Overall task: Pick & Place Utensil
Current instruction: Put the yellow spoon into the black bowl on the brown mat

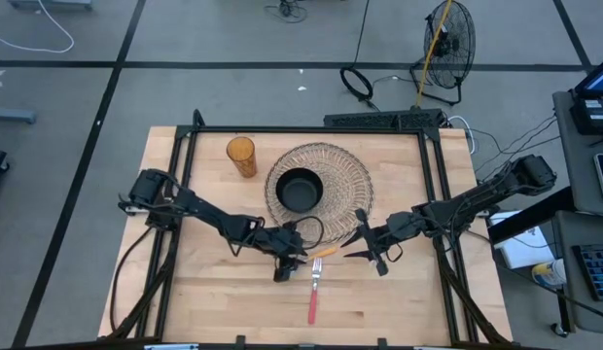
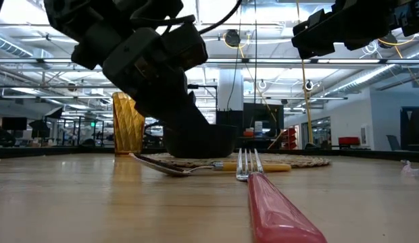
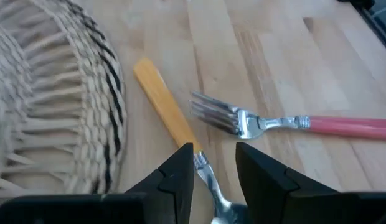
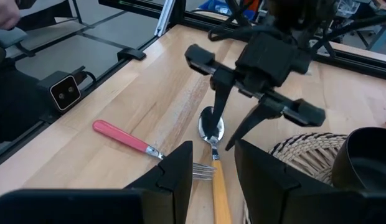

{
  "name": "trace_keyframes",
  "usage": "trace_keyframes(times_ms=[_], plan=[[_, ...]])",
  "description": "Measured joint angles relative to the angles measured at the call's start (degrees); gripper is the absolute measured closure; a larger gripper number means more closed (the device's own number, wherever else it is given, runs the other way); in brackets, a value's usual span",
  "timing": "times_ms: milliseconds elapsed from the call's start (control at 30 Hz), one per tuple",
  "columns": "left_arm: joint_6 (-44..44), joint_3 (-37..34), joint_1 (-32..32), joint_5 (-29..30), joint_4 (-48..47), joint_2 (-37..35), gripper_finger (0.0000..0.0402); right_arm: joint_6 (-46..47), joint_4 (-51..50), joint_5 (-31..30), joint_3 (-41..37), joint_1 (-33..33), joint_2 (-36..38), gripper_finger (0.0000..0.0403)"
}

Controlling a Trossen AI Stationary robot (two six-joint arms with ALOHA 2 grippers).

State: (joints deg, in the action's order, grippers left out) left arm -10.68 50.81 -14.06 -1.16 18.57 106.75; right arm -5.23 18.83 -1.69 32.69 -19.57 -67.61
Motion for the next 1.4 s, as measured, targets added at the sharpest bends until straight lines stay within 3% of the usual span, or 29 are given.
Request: trace_keyframes(times_ms=[900,1100,1400], plan=[[-0.6,2.2,-1.8,5.5,2.5,6.8,0.0277,0.0,-0.2,0.0,0.0,0.0,0.0,0.0287],[-0.4,4.9,-1.8,5.7,-5.2,7.2,0.0282,0.4,-0.4,0.0,0.0,0.0,0.0,0.0287],[-4.4,5.8,-2.4,4.8,-16.5,6.5,0.0328,0.5,-0.8,0.0,0.0,0.0,0.0,0.0287]])
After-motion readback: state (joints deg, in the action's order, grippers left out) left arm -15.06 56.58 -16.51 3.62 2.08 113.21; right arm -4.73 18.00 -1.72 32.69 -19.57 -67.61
